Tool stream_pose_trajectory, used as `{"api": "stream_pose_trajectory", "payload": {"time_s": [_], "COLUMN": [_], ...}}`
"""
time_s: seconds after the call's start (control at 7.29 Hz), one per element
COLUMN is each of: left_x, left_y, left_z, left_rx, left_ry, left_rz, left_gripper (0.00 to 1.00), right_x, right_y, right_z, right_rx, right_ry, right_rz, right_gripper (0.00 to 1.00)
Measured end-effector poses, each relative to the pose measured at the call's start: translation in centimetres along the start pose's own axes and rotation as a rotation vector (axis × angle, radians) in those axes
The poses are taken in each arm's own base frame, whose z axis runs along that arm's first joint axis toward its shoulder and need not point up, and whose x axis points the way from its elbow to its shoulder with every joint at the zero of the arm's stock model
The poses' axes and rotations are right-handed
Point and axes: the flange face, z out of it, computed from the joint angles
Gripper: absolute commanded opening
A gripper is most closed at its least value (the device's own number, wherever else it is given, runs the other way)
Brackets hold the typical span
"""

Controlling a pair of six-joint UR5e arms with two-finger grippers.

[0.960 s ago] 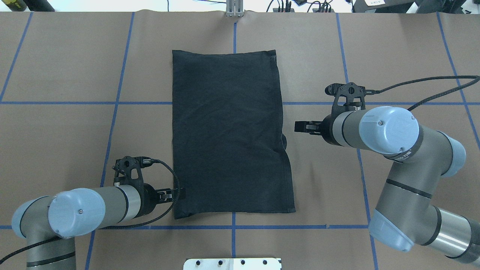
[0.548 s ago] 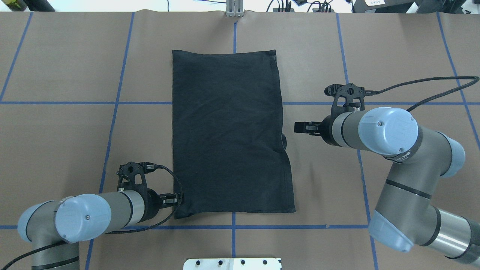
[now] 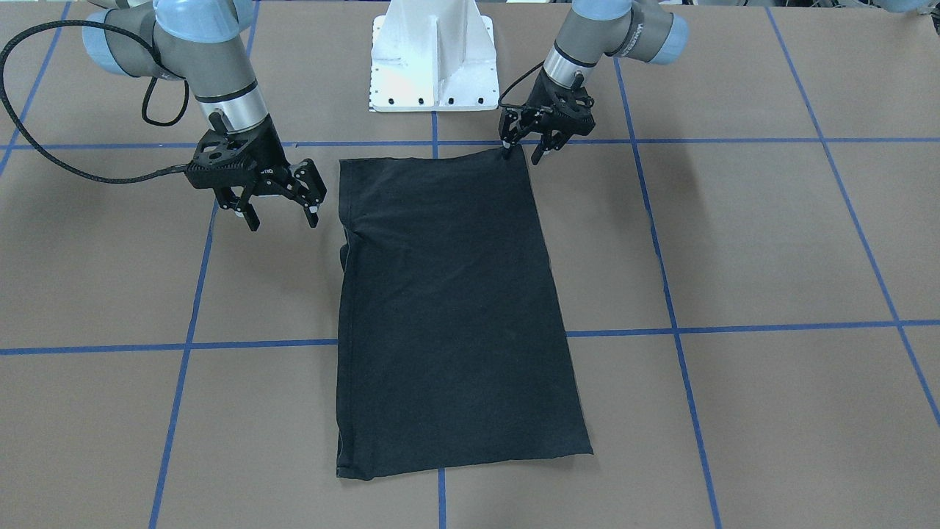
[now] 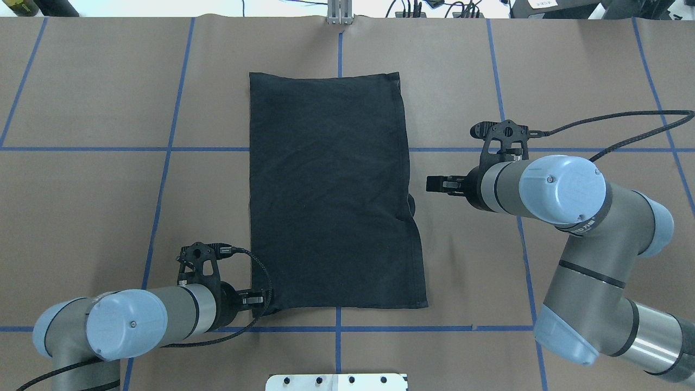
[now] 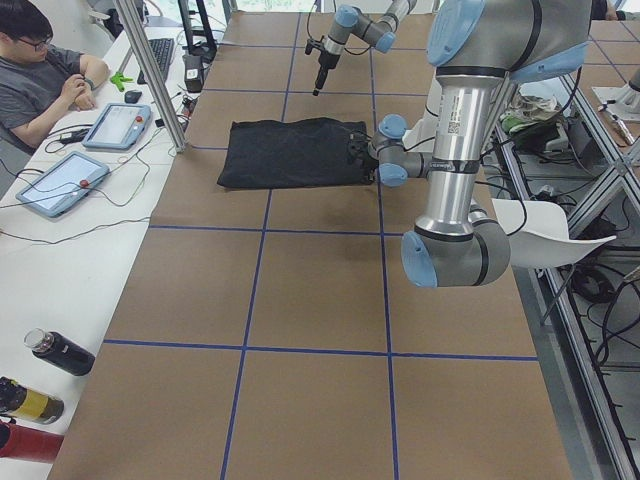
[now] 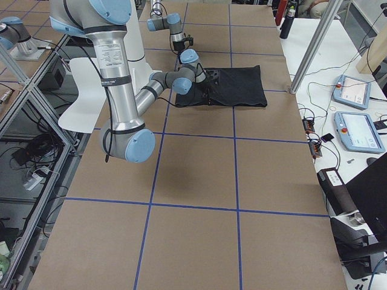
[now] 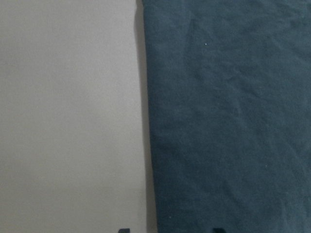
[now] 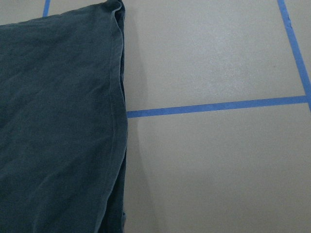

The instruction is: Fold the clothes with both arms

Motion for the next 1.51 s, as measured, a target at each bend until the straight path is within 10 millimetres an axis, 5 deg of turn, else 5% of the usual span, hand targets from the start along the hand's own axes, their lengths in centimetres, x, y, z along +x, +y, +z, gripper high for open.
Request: {"api": "stream_pose_trajectory", "payload": {"time_s": [0.69, 1.1, 1.51], "left_x": [-0.05, 0.12, 0.31], "left_y": [1.26, 1.30, 1.26], "left_z": [0.65, 0.77, 0.57], "left_rx": [-0.021, -0.025, -0.022], "left_ry": [-0.007, -0.006, 0.000], "left_rz": [-0.001, -0.007, -0.043], "left_gripper": [0.55, 0.00, 0.00], "right_x": [-0.02, -0.02, -0.20], "right_y": [0.04, 0.04, 0.18], "right_z": [0.02, 0.02, 0.01], "right_rx": [0.002, 0.002, 0.001], "right_ry": [0.001, 0.001, -0.002], "right_rz": [-0.001, 0.000, -0.002], "right_gripper": [1.00, 1.00, 1.00]}}
